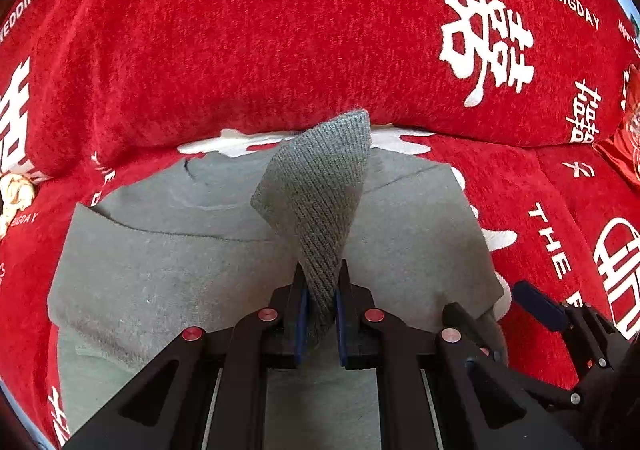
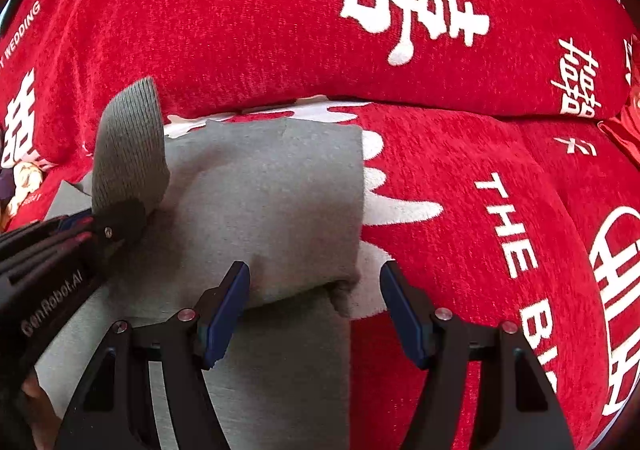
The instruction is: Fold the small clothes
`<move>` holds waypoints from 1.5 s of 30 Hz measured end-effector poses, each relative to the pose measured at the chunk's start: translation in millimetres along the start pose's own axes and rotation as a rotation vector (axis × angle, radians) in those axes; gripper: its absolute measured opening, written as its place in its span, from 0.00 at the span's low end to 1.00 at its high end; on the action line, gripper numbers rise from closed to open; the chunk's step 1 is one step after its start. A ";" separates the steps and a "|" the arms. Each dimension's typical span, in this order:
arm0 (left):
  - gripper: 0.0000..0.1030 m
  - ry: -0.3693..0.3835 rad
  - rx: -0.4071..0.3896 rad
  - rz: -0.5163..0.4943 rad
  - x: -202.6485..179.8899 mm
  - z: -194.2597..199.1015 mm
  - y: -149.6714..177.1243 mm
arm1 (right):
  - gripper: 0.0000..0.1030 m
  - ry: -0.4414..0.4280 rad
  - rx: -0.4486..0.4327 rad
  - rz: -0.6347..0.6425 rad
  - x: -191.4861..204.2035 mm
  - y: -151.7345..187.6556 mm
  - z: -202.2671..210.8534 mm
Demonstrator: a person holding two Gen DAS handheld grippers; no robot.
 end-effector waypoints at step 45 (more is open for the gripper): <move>0.86 0.002 0.057 0.048 66.1 -10.4 47.3 | 0.11 -0.183 -0.050 -0.175 35.0 -28.3 -12.3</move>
Point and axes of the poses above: each gripper's, at about its wrist camera, not at the fingertips, and z roughly against the way its jaws point, x to its left, y to its underside, the point moved 8 cm from there along -z, roughly the way its jaws point, and after that the axes turned 13 degrees about -x, right-handed, at the moved point
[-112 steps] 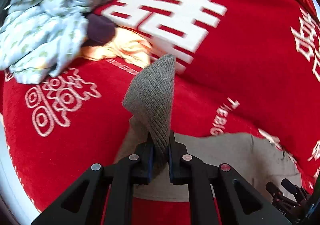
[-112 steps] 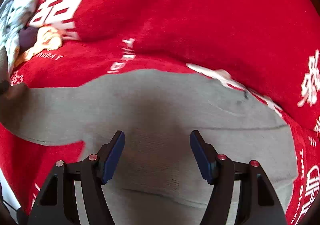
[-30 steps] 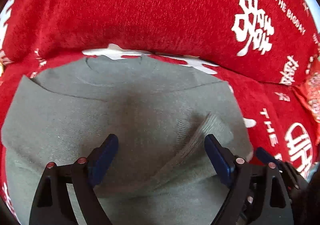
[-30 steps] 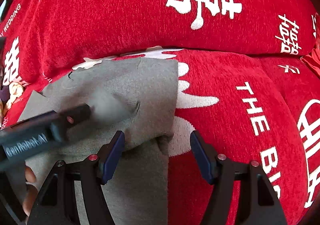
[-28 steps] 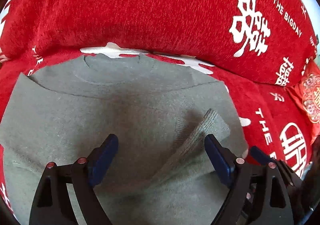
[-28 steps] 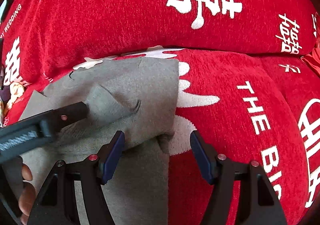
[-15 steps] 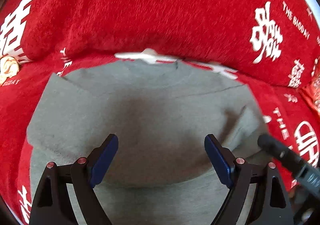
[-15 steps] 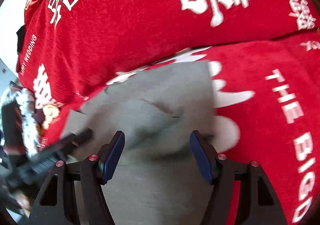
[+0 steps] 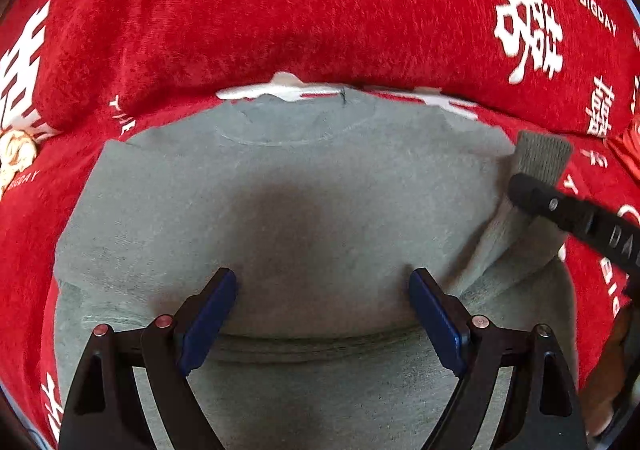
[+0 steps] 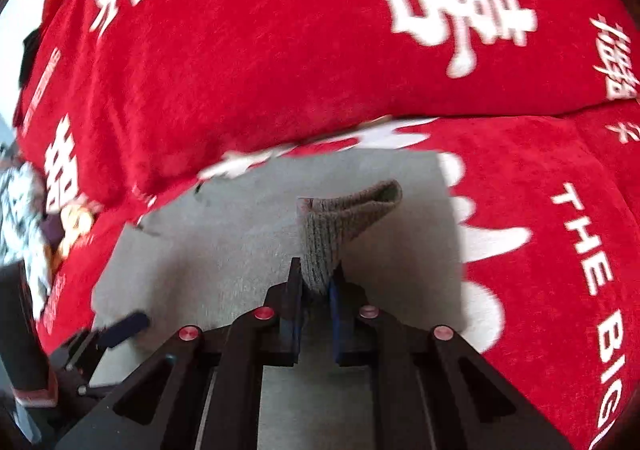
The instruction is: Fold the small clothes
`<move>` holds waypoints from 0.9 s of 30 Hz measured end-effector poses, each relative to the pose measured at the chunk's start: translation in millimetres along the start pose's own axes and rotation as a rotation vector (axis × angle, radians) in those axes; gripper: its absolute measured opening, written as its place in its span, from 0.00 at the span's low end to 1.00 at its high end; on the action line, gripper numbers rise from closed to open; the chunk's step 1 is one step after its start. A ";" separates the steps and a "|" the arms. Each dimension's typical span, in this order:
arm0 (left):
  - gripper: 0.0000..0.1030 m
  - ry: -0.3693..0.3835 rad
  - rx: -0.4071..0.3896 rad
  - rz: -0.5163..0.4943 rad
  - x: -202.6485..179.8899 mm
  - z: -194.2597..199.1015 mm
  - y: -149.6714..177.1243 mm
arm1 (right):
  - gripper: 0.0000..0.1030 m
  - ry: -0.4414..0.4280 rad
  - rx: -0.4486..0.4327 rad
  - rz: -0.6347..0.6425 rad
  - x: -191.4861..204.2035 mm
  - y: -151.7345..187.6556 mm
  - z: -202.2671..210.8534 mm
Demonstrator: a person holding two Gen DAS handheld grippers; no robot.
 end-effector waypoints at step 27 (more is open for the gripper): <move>0.86 -0.084 -0.023 0.028 81.8 18.0 15.4 | 0.61 0.196 0.103 0.295 3.8 21.2 23.2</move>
Point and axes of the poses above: each gripper's, at about its wrist camera, not at the fingertips, and z roughly against the way its jaws point, x to its left, y to its underside, the point moved 8 cm from there along -z, roughly the way its jaws point, and after that the axes turned 13 degrees about -x, right-handed, at the moved point
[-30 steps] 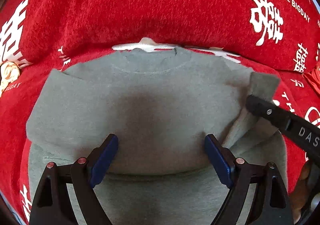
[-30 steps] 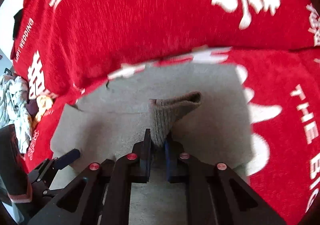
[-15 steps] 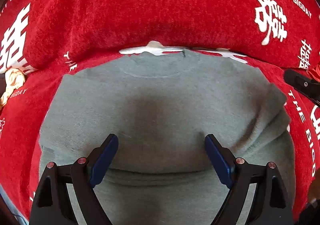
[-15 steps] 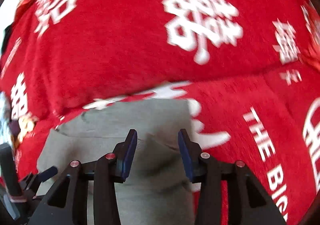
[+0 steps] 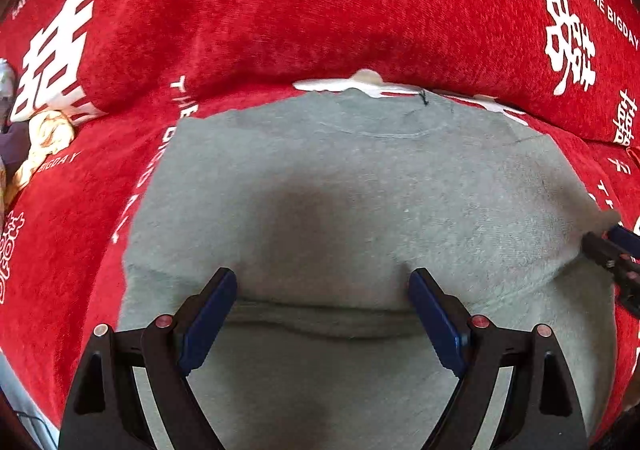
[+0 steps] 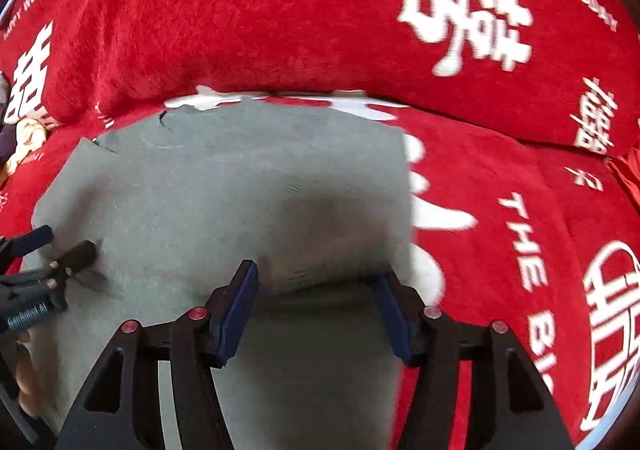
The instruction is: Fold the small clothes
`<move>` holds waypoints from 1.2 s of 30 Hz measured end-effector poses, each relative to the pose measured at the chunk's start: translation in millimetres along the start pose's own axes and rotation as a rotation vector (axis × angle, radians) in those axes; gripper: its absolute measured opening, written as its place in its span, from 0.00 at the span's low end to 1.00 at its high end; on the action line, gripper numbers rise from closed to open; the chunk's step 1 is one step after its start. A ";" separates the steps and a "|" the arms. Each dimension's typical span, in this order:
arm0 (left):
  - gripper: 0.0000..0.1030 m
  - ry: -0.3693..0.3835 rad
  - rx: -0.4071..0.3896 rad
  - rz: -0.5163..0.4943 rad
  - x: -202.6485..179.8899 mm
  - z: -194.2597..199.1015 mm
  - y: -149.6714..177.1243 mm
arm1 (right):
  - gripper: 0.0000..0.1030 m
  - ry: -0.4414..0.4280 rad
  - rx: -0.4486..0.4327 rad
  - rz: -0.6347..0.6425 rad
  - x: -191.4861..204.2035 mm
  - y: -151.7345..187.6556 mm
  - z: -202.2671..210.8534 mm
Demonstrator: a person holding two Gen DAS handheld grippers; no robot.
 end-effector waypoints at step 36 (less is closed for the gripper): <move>1.00 0.089 -0.002 -0.069 33.8 97.6 131.2 | 0.81 -0.044 -0.111 0.196 69.5 132.5 97.6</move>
Point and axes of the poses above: each gripper's, at about its wrist camera, not at the fingertips, and z roughly against the way its jaws point, x to its left, y to its underside, the point moved 8 cm from there along -z, roughly the way its jaws point, and after that the axes turned 13 degrees about -x, right-handed, at the moved point
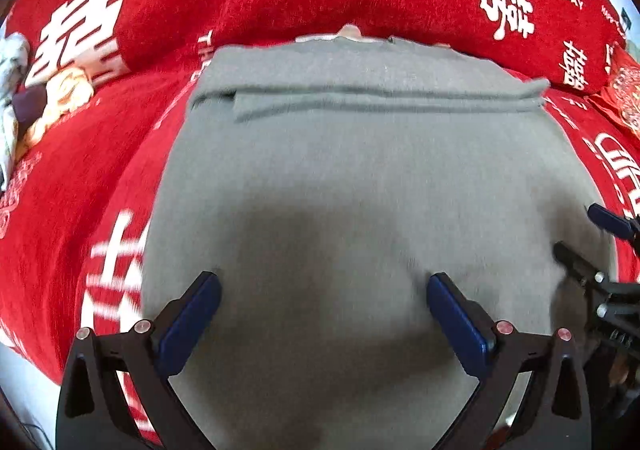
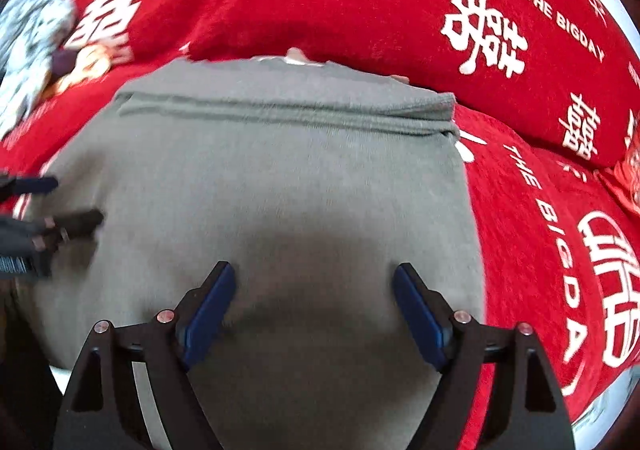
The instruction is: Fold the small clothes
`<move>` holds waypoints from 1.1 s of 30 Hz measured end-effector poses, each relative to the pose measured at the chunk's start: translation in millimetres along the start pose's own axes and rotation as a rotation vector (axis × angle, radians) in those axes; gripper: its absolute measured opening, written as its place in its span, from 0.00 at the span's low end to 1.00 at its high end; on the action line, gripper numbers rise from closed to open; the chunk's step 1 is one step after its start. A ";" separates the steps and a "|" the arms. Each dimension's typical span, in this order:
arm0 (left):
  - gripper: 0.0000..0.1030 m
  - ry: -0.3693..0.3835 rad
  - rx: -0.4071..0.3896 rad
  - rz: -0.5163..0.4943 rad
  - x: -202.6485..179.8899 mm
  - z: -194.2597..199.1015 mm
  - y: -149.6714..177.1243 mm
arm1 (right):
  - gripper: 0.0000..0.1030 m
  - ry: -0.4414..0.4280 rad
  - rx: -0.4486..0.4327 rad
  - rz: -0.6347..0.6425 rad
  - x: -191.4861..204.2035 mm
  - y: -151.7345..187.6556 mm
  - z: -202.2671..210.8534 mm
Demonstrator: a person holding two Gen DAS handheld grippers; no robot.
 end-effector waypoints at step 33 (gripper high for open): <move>1.00 -0.032 0.028 0.054 -14.3 24.7 48.2 | 0.99 -0.011 0.069 0.041 26.8 48.6 34.8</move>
Point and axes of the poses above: each gripper's, at about its wrist camera, not at the fingertips, and z roughly against the way its jaws point, x to its left, y to its underside, the point moved 8 cm from there along -z, roughly the way its jaws point, and after that the axes turned 13 degrees about -x, right-handed, at the moved point
